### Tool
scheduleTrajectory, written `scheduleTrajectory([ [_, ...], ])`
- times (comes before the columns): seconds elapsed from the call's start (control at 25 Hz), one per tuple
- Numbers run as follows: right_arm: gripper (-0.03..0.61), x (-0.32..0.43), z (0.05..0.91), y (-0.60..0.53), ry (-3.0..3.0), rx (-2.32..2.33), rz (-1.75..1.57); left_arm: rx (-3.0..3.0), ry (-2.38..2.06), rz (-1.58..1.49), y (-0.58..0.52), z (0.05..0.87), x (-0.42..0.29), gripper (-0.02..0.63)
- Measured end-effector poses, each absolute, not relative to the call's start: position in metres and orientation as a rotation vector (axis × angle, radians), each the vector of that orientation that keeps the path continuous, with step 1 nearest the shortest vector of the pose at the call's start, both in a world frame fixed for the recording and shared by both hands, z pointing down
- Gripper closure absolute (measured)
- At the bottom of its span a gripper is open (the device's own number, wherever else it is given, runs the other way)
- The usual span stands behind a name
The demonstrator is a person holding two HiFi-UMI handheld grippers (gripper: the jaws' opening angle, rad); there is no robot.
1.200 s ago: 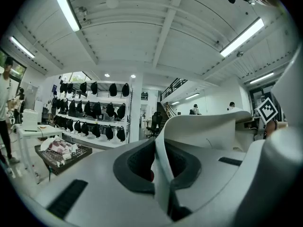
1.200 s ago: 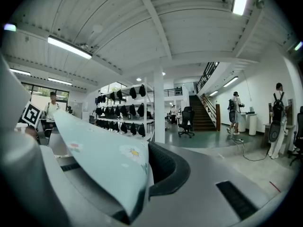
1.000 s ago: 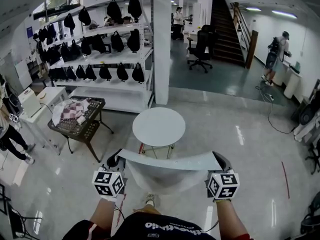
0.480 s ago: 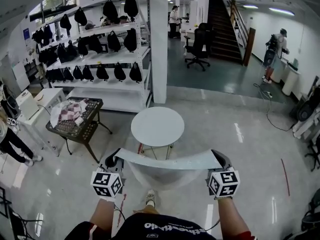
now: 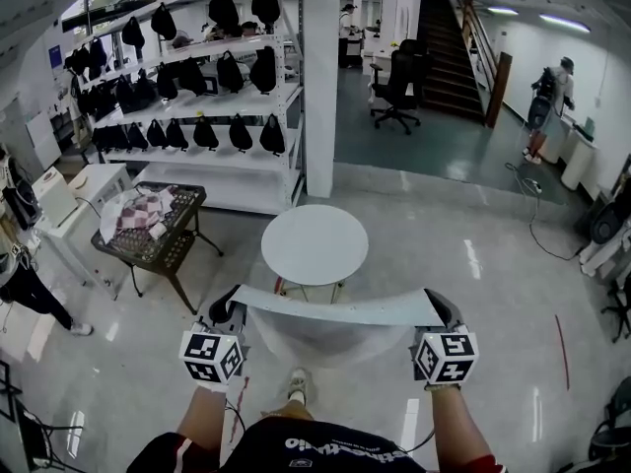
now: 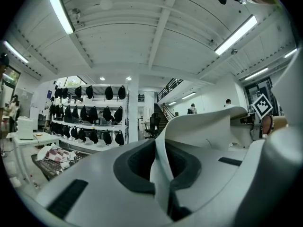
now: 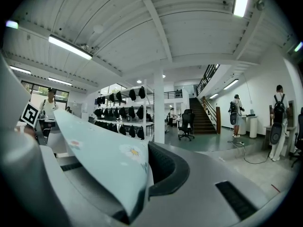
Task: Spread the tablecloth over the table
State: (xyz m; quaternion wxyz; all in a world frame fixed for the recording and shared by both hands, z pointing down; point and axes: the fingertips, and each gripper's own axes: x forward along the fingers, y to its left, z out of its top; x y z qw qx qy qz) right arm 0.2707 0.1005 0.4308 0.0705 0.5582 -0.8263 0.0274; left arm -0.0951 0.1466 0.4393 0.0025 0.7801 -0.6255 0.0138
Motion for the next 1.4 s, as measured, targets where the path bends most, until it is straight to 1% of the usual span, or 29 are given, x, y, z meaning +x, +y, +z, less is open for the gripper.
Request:
scheduleTrajectory([
  [0.16,0.549,0.267,0.431,0.094,-2.484,1.685,0.091,2.428,-1.993,0.063,0.140,0.439,-0.099,0.592],
  [0.4,0.549,0.263,0.430,0.078,-2.491,1.676,0.105,2.403,-1.956,-0.022,0.123,0.433,-0.103,0.592],
  [0.64,0.549,0.261,0.428,0.059,-2.476,1.661,0.109,2.422,-1.953,-0.016,0.103,0.426,-0.105,0.592],
  [1.4,0.549,0.233,0.408,-0.033,-2.489,1.665,0.146,2.399,-1.950,-0.040,0.011,0.413,-0.135,0.591],
])
